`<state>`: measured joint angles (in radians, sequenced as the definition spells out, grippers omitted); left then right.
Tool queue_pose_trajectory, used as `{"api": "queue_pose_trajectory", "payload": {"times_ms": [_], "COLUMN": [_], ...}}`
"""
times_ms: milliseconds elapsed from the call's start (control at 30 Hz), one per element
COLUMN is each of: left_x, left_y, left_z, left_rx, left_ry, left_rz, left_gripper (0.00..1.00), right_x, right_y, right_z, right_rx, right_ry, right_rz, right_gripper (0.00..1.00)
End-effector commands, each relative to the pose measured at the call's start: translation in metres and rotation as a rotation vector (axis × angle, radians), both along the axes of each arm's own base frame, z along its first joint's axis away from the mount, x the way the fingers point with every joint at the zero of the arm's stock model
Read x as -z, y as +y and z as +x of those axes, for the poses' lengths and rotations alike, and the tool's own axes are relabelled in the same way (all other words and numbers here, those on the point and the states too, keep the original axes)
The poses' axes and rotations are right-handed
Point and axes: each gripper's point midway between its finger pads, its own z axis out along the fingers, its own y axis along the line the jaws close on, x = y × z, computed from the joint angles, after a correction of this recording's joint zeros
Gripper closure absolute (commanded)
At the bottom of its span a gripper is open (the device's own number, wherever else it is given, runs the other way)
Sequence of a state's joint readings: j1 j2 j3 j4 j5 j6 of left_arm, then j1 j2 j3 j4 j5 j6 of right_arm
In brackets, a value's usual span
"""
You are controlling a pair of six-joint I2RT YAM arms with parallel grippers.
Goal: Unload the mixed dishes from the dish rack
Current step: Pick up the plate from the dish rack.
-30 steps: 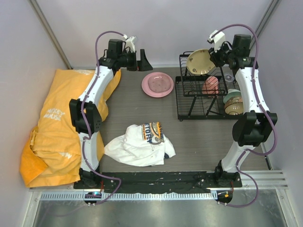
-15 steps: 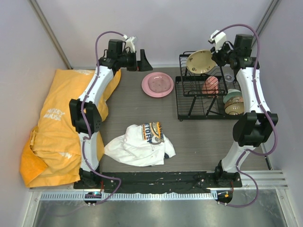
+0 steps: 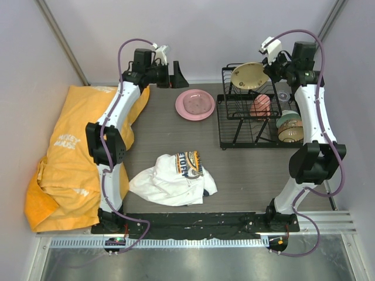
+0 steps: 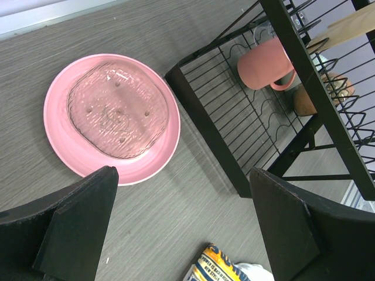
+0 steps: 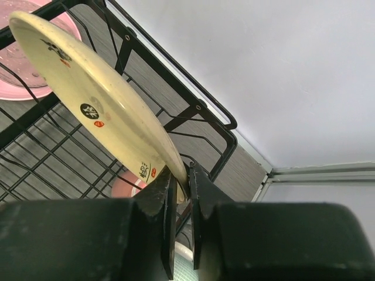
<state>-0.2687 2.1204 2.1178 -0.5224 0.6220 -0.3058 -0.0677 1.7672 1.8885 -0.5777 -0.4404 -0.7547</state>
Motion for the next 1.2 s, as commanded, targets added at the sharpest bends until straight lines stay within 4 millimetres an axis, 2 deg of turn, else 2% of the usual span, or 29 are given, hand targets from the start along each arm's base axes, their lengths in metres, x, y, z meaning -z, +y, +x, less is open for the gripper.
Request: {"api": "queue_pose_trajectory", "payload": {"times_ms": [0, 433, 567, 700, 833, 900, 933, 1000, 1033, 1100, 1133, 1167], "left_x": [-0.023, -0.035, -0.044, -0.066, -0.098, -0.119, -0.13, -0.139, -0.143, -0.156, -0.159, -0.164], "left_y": [0.003, 0.005, 0.003, -0.002, -0.013, -0.022, -0.029, -0.038, -0.049, -0.053, -0.062, -0.063], "left_z": [-0.005, -0.007, -0.009, -0.015, -0.033, -0.05, -0.062, -0.075, -0.087, -0.102, -0.114, -0.12], "left_rx": [0.01, 0.011, 0.025, 0.058, 0.123, 0.164, 0.182, 0.218, 0.244, 0.259, 0.285, 0.279], "left_ry": [-0.045, -0.066, -0.079, -0.12, -0.206, -0.287, -0.321, -0.38, -0.399, -0.464, -0.476, -0.497], "left_rz": [-0.019, -0.028, -0.043, -0.068, -0.09, -0.08, -0.074, -0.052, -0.047, -0.02, -0.018, -0.007], "left_gripper": [0.0, 0.0, 0.0, 0.0, 0.0, 0.0, 0.0, 0.0, 0.0, 0.0, 0.0, 0.0], "right_x": [-0.066, -0.1, -0.108, -0.12, -0.133, -0.138, -0.136, -0.136, -0.132, -0.129, -0.122, -0.12], "right_y": [0.0, 0.008, 0.013, 0.019, 0.033, 0.041, 0.049, 0.057, 0.062, 0.07, 0.082, 0.092], "right_z": [-0.011, -0.03, -0.04, -0.055, -0.072, -0.081, -0.085, -0.093, -0.096, -0.102, -0.106, -0.109], "right_rx": [0.001, -0.021, -0.036, -0.055, -0.095, -0.116, -0.138, -0.156, -0.164, -0.181, -0.206, -0.225], "right_ry": [-0.165, -0.212, -0.216, -0.231, -0.232, -0.227, -0.217, -0.209, -0.193, -0.181, -0.16, -0.152], "right_rz": [-0.004, 0.038, 0.058, 0.09, 0.158, 0.19, 0.199, 0.207, 0.211, 0.217, 0.226, 0.227], "right_gripper": [0.92, 0.94, 0.94, 0.94, 0.94, 0.94, 0.94, 0.94, 0.94, 0.94, 0.94, 0.94]}}
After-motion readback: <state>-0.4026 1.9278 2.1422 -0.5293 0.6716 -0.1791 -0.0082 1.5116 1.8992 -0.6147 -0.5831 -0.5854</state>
